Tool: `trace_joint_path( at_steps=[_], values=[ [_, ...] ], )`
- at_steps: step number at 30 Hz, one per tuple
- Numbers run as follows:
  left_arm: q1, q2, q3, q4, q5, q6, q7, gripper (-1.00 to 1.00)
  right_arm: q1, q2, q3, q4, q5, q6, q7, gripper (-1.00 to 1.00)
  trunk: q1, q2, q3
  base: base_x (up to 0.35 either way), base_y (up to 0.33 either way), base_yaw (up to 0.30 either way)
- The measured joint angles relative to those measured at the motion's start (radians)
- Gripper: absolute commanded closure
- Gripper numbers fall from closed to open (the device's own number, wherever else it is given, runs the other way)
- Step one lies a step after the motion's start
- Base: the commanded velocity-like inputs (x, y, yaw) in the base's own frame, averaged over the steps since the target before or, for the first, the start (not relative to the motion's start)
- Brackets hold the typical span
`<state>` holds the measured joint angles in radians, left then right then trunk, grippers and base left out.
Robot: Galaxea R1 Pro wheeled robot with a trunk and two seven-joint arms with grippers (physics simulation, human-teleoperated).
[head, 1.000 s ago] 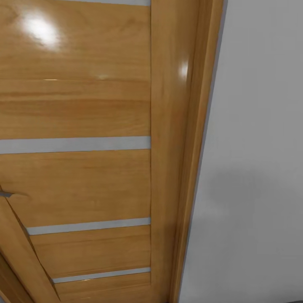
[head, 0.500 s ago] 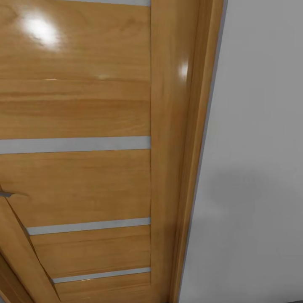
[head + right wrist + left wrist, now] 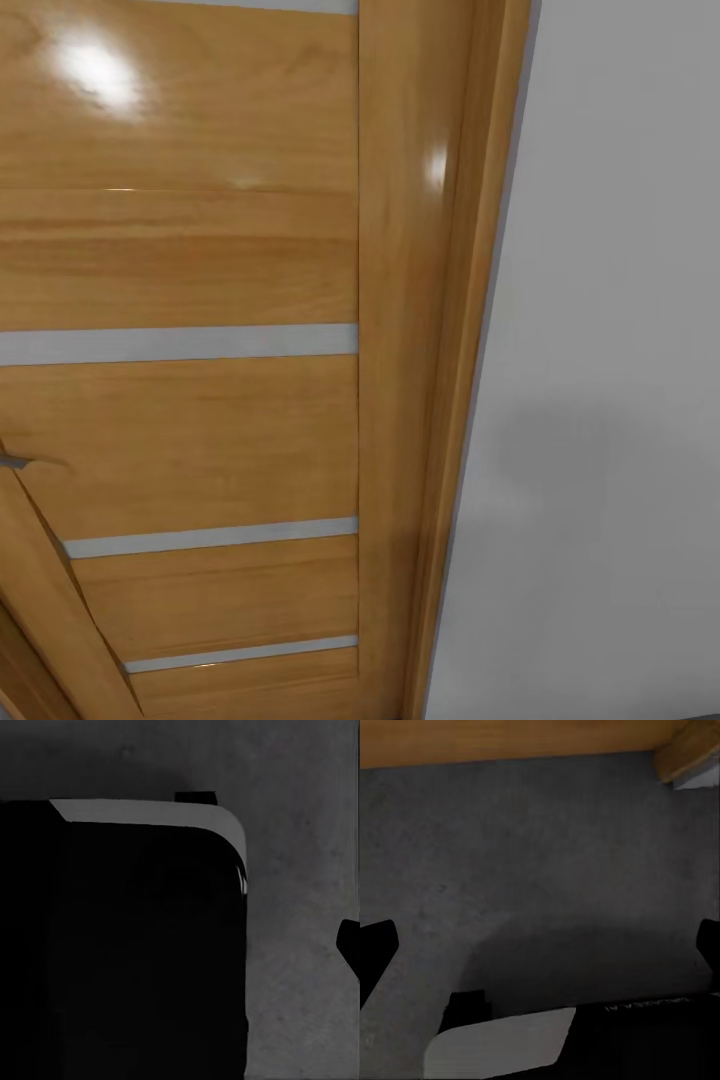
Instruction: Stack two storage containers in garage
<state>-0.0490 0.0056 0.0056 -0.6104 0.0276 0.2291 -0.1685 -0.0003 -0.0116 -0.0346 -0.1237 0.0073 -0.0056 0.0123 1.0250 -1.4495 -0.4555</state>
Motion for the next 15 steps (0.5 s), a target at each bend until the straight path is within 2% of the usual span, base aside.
trace_joint_path(
  at_steps=[1, 5, 6, 12, 14, 15],
  values=[
    [0.024, 0.004, 0.006, -0.132, 0.004, 0.049, -0.002, -1.00, -0.001, -0.001, -0.001, -0.008, -0.001, 0.000, 0.000, -1.00, 0.000, 0.000, 0.000, 0.000, 0.000, 0.000],
    [0.100, 0.008, 0.031, -0.362, 0.008, 0.154, -0.003, -1.00, -0.003, -0.002, -0.002, -0.018, -0.003, 0.000, 0.000, -1.00, 0.000, 0.000, 0.000, 0.000, 0.000, 0.000],
    [0.127, 0.008, 0.056, -0.452, 0.009, 0.203, -0.005, -1.00, -0.004, -0.002, -0.003, -0.021, -0.003, 0.000, 0.000, -1.00, 0.000, 0.000, 0.000, 0.000, 0.000, 0.000],
    [0.165, 0.010, 0.159, -0.681, 0.011, 0.323, -0.035, -1.00, -0.006, -0.001, -0.003, -0.026, -0.005, 0.000, -0.001, -1.00, 0.000, 0.000, 0.000, 0.000, 0.000, 0.000],
    [0.175, 0.011, 0.204, -0.781, 0.011, 0.384, -0.097, -1.00, -0.008, 0.000, -0.003, -0.041, -0.006, 0.000, -0.002, -1.00, 0.000, 0.000, 0.000, 0.000, 0.000, 0.000],
    [0.176, 0.012, 0.213, -0.795, 0.011, 0.391, -0.110, -1.00, -0.008, 0.000, -0.003, -0.045, -0.006, 0.000, -0.002, -1.00, 0.000, 0.000, 0.000, 0.000, 0.000, 0.000]
  ],
)
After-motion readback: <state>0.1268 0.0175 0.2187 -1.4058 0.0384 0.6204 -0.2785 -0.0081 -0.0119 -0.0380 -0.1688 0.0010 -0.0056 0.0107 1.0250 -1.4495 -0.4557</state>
